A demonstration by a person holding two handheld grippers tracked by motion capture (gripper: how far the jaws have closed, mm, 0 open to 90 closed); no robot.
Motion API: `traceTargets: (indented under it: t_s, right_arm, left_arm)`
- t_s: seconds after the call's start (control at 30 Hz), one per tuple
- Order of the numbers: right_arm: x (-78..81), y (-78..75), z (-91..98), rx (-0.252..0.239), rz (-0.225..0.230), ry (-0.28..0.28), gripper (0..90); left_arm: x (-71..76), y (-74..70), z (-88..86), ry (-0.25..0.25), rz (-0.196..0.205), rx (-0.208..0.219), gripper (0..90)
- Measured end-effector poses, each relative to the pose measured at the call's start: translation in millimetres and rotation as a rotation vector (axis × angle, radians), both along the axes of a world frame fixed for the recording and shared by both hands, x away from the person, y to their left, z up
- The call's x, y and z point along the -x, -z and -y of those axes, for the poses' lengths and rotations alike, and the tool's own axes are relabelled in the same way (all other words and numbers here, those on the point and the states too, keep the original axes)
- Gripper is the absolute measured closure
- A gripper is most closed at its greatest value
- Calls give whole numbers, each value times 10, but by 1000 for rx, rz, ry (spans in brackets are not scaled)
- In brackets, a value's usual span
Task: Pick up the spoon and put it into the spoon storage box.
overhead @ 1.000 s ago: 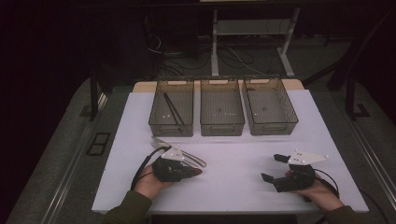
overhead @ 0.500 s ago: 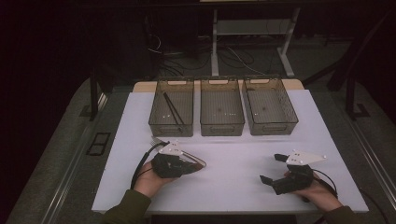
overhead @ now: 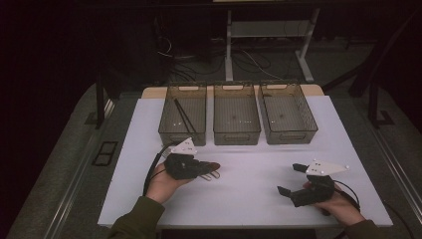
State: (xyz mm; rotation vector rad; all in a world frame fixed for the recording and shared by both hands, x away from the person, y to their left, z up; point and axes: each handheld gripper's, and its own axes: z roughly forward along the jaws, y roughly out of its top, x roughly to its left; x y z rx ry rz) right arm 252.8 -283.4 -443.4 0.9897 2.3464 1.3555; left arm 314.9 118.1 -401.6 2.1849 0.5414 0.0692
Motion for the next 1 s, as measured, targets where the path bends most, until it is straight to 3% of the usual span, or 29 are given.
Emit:
traceTargets:
  t_s: [0.37, 1.0]
  right_arm:
    - [2, -1, 11, -3, -4, 2, 1]
    - [3, -1, 22, -14, -9, 8, 1]
  left_arm:
    - [-222, -183, 114, -9, 29, 36, 802]
    - [-637, -537, 377, -34, 86, 52, 802]
